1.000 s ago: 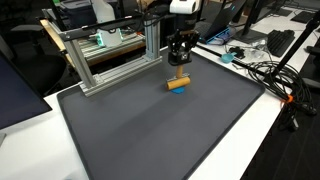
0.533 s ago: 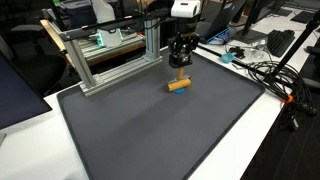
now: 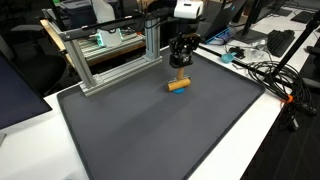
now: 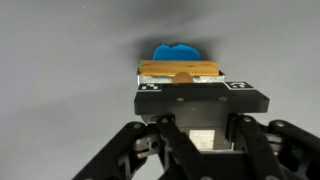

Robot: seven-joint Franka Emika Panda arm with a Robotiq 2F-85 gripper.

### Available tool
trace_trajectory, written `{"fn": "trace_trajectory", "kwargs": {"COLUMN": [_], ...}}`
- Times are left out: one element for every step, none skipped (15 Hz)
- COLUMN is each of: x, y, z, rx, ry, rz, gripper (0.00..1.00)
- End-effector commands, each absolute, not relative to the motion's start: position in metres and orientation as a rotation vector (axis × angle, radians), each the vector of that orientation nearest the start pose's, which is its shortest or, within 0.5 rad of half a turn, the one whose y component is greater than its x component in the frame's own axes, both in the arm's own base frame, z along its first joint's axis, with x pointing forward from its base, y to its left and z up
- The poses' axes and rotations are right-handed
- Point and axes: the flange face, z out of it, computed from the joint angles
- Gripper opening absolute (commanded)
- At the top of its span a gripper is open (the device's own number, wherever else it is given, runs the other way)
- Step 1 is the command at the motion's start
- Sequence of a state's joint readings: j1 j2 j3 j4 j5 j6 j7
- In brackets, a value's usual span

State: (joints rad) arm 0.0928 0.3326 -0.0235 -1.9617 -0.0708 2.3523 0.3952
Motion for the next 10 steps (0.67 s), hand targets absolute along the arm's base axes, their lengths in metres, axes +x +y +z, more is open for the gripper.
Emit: {"fn": "trace_trajectory", "kwargs": {"x": [0.623, 0.624, 0.626, 0.627, 0.628, 0.629, 0.629, 0.630, 0.631, 0.632], "y": [0.049, 0.049, 0.049, 0.049, 0.048, 0.048, 0.048, 0.048, 0.048, 0.049], "z": [0.285, 0.283, 0.280, 0.278, 0.276, 0.274, 0.273, 0.271, 0.270, 0.270], "rx": [-3.155, -3.157, -3.154, -3.149, -3.148, -3.147, -3.144, -3.142, -3.141, -3.140], "ry": [0.389, 0.382, 0.379, 0.372, 0.366, 0.359, 0.352, 0.345, 0.339, 0.330], "rz": [-0.015, -0.002, 0.013, 0.030, 0.043, 0.057, 0.068, 0.082, 0.091, 0.100], "gripper": [0.22, 0.22, 0.22, 0.22, 0.22, 0.22, 0.22, 0.22, 0.22, 0.22]}}
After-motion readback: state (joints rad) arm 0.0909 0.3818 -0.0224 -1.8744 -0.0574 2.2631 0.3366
